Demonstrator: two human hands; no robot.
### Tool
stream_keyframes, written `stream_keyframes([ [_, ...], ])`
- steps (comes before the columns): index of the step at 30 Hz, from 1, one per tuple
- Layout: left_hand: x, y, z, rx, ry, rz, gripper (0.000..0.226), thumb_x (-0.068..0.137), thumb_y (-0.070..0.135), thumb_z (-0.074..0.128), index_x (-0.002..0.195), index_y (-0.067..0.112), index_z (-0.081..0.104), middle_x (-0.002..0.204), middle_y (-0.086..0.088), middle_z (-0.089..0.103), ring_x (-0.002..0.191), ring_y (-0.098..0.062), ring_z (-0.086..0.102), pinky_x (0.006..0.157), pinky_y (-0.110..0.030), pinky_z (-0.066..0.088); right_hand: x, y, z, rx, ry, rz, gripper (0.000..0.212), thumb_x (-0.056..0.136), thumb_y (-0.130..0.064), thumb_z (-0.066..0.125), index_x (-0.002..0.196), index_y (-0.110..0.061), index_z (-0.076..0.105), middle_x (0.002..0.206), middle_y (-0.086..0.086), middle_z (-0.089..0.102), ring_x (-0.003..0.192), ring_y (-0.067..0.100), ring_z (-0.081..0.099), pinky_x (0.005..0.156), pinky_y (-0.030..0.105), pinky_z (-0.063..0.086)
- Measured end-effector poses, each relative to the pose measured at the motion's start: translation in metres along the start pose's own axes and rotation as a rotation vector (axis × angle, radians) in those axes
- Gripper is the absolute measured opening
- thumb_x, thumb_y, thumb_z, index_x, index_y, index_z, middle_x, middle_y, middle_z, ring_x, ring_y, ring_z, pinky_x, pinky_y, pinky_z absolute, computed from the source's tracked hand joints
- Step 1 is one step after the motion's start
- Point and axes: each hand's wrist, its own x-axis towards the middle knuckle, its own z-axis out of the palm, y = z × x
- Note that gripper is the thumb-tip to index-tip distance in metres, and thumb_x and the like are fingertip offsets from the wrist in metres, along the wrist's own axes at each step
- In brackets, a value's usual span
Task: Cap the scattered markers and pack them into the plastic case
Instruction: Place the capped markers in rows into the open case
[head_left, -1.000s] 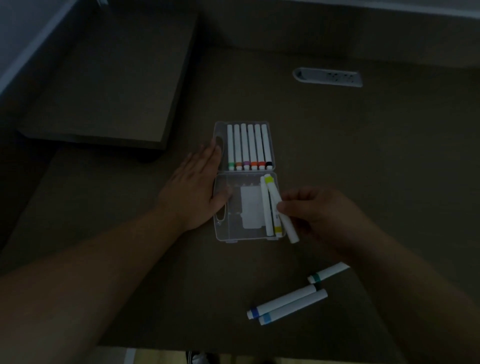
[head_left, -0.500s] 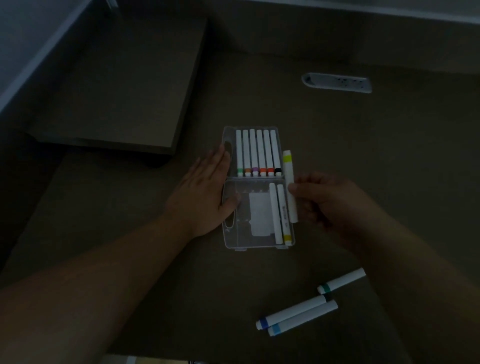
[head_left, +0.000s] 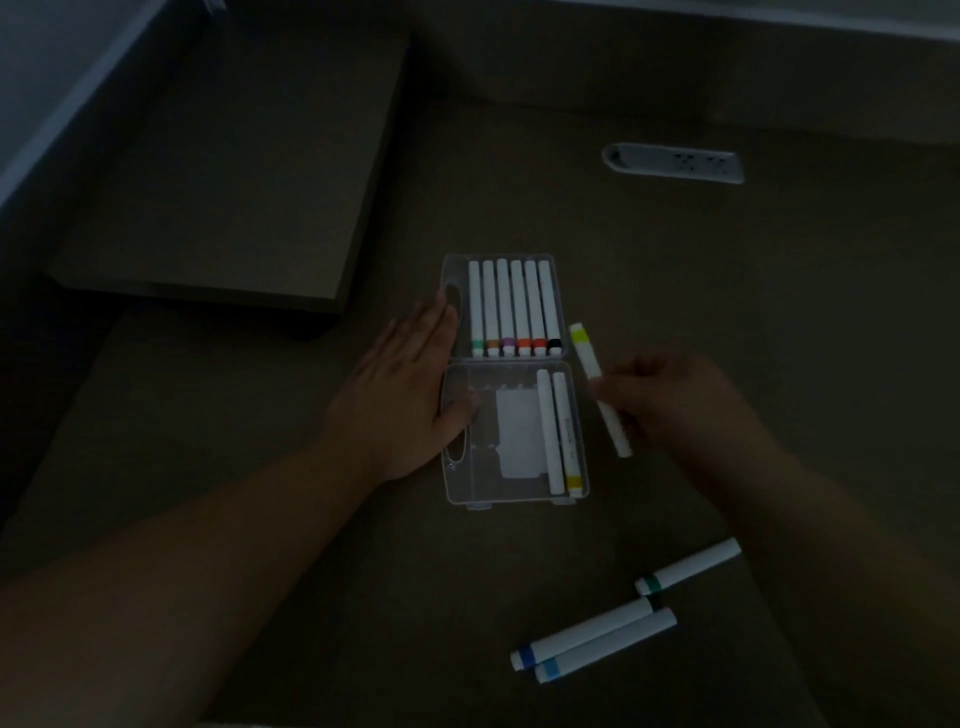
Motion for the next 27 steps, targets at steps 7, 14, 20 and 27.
stream_keyframes([
  [7, 0.0, 0.001, 0.0, 0.004, -0.007, -0.004, 0.091, 0.09, 0.068, 0.033, 0.155, 0.023, -0.012, 0.162, 0.006, -0.019, 0.149, -0.01, -0.011, 0.12, -0.036, 0.0, 0.013, 0.039, -0.02, -0.782, 0.118, -0.148, 0.007, 0.093, -0.033, 0.061, 0.099, -0.035, 0.058, 0.093, -0.008, 0.057, 0.083, 0.008, 0.057, 0.074, 0.031, 0.052],
  [14, 0.0, 0.001, 0.0, 0.011, -0.008, -0.007, 0.091, 0.09, 0.068, 0.032, 0.156, 0.022, -0.01, 0.162, 0.005, -0.018, 0.149, -0.01, -0.011, 0.121, -0.037, 0.001, 0.02, 0.036, -0.038, -1.161, -0.012, -0.529, 0.025, 0.091, -0.026, 0.059, 0.115, -0.035, 0.06, 0.119, -0.007, 0.049, 0.115, 0.013, 0.044, 0.096, 0.028, 0.037],
  [20, 0.001, 0.001, 0.0, 0.015, -0.015, -0.015, 0.091, 0.091, 0.067, 0.034, 0.156, 0.022, -0.009, 0.163, 0.004, -0.017, 0.149, -0.011, -0.01, 0.12, -0.036, 0.001, 0.02, 0.034, -0.038, -1.212, -0.01, -0.585, 0.028, 0.09, -0.027, 0.06, 0.115, -0.038, 0.06, 0.12, -0.006, 0.049, 0.115, 0.014, 0.04, 0.094, 0.027, 0.036],
  [27, 0.0, 0.0, 0.0, 0.015, -0.007, -0.004, 0.089, 0.091, 0.068, 0.031, 0.156, 0.021, -0.008, 0.163, 0.004, -0.016, 0.149, -0.01, -0.01, 0.12, -0.035, 0.0, -0.003, 0.034, -0.035, -0.51, 0.269, -0.054, 0.015, 0.091, -0.038, 0.063, 0.096, -0.024, 0.062, 0.087, -0.002, 0.062, 0.081, 0.013, 0.061, 0.073, 0.037, 0.055],
])
